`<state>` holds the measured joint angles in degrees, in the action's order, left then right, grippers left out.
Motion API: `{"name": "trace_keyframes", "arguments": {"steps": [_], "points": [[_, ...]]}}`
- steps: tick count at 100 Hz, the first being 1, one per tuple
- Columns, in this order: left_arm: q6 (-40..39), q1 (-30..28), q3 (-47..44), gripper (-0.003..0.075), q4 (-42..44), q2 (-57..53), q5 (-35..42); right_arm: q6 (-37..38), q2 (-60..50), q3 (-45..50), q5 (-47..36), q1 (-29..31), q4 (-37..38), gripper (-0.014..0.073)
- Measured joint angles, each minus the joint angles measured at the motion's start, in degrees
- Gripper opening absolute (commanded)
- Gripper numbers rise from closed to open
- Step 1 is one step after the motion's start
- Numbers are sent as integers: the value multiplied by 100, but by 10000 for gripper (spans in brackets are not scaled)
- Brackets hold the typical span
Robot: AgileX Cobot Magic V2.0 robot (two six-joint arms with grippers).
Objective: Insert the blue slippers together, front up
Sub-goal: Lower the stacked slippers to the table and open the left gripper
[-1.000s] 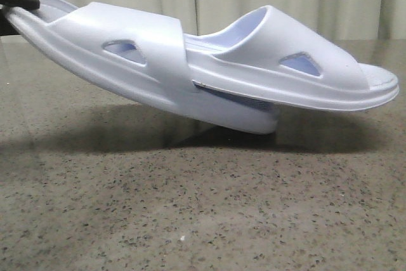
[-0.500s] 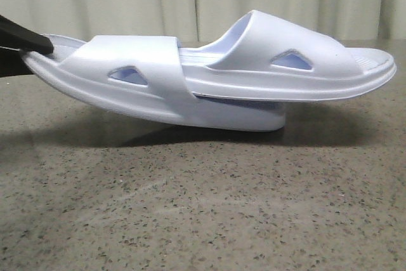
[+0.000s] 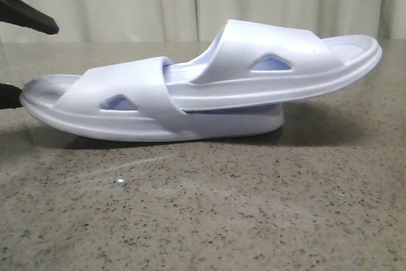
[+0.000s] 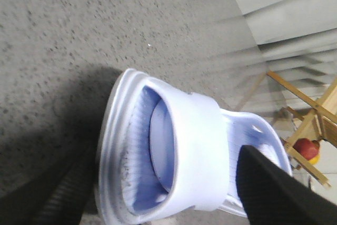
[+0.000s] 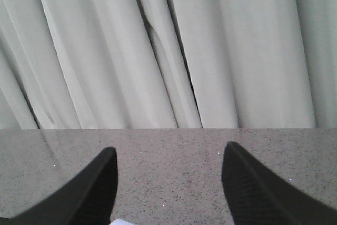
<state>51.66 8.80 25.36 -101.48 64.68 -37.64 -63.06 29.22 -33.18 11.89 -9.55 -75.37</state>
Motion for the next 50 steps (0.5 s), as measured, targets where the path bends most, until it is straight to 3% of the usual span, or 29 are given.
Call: {"name": "trace_keyframes", "arguments": {"steps": [50], "points": [[2331,0,418,520,-139,-375,1399,0,0,0,-246,0,171,377]]}}
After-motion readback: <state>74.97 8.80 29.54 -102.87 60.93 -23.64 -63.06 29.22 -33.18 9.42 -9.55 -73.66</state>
